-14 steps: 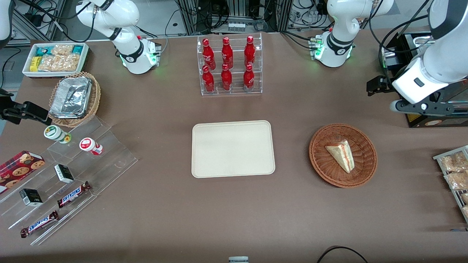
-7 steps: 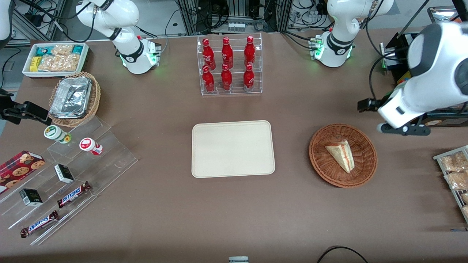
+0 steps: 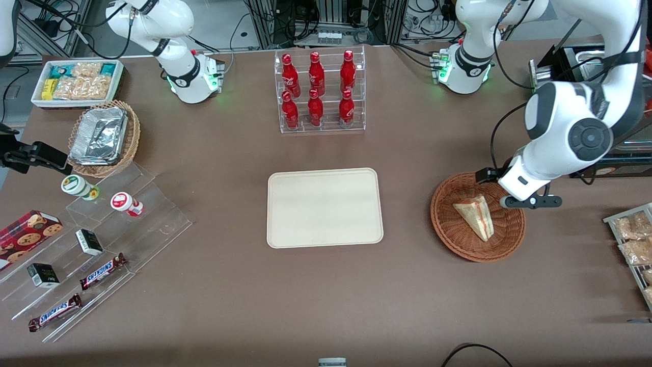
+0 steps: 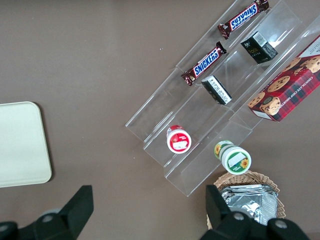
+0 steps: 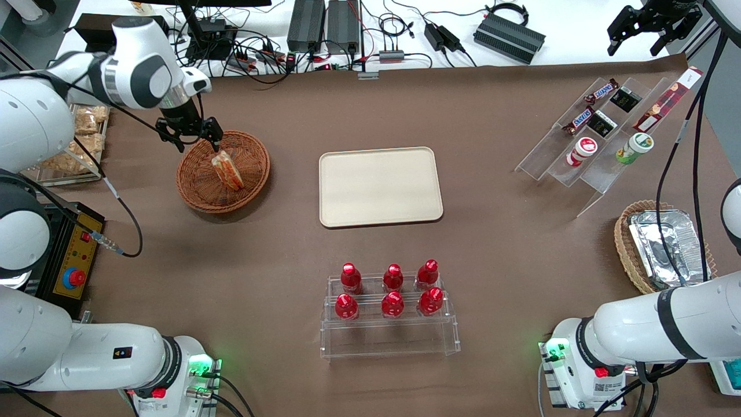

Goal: Place sandwich from basket to tray
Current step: 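Lower the left gripper and close it on the wrapped sandwich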

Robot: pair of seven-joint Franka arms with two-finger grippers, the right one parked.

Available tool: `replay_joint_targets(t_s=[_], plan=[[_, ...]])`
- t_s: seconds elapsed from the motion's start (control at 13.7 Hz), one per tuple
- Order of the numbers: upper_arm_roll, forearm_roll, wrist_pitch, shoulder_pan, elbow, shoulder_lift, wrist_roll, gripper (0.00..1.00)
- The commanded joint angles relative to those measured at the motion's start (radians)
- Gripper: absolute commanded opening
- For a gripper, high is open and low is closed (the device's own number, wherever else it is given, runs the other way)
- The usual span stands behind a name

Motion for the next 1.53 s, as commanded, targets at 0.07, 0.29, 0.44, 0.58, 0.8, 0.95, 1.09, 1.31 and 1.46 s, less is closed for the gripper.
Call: replay_joint_targets(t_s=[0.07, 0.29, 0.44, 0.58, 0.8, 0.95, 1.09, 1.31, 1.46], plan=[[-0.001, 0.005, 0.117, -0.009, -0.026, 0.007, -0.289, 1.0], [-0.001, 0.004, 0.203, -0.009, -0.04, 0.03, -0.521, 1.0], [-0.001, 0.004, 0.278, -0.009, -0.087, 0.029, -0.584, 1.0], [-0.001, 0.004, 0.352, -0.008, -0.13, 0.035, -0.604, 1.0], [-0.001, 0.004, 0.398, -0.008, -0.131, 0.087, -0.612, 1.0], [-0.001, 0.004, 0.426, -0.009, -0.132, 0.124, -0.626, 1.0], [-0.001, 0.004, 0.446, -0.009, -0.132, 0.144, -0.626, 1.0], [0.001, 0.004, 0.467, -0.009, -0.132, 0.17, -0.629, 0.91], [0.001, 0.005, 0.464, -0.009, -0.135, 0.165, -0.626, 0.0]])
